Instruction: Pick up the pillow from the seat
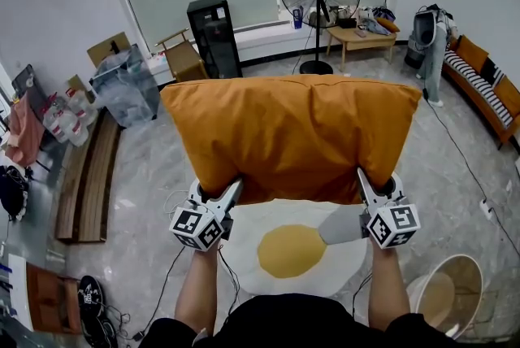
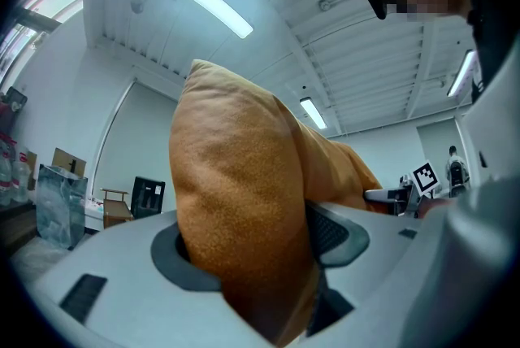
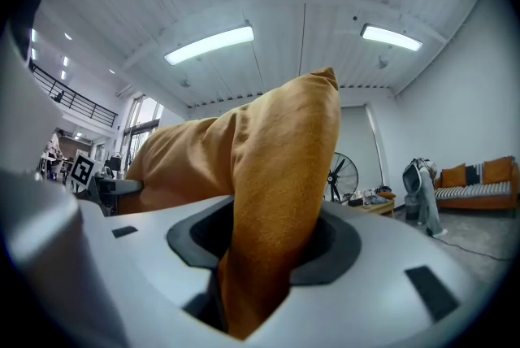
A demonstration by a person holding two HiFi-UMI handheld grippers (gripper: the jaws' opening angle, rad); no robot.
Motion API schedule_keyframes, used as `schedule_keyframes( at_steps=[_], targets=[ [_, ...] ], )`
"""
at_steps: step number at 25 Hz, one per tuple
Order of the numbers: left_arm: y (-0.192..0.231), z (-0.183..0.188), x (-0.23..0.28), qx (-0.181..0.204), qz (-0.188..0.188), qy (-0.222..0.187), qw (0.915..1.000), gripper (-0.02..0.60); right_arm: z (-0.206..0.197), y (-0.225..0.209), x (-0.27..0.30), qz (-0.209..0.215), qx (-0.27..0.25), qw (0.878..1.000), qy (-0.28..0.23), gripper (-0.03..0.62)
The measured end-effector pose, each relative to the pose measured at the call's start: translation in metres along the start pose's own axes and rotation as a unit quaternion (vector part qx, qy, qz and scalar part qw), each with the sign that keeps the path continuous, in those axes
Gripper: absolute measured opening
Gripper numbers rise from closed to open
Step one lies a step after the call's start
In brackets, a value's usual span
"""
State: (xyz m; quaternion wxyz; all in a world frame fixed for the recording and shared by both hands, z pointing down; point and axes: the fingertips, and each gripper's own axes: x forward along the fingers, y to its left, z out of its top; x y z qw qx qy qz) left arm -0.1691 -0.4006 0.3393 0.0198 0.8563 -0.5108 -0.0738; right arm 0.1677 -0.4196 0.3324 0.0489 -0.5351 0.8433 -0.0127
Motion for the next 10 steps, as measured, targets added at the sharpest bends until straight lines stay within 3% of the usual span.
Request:
schedule_keyframes(
  at_steps=[10],
  targets=[
    [-0.0006, 0.0031, -0.0004, -0.001, 0.003, 0.002, 1.0, 0.313, 0.0029, 0.0004, 0.0013, 0.003, 0.002, 1.0, 0.003, 0.199]
  ],
)
